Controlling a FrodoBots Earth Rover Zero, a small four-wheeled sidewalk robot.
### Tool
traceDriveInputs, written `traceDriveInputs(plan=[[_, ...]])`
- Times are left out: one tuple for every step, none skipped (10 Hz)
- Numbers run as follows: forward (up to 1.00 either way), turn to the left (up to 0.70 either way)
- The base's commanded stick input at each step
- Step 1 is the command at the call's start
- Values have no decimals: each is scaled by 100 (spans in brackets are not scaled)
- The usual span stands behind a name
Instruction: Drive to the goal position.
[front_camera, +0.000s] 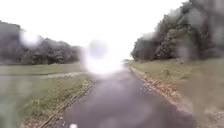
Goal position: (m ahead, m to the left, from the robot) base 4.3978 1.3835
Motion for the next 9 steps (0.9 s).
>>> traceDriveInputs(plan=[[85, -3], [85, -6], [85, -34], [85, -34], [85, -34], [85, -34], [85, -34], [85, -34], [85, 0]])
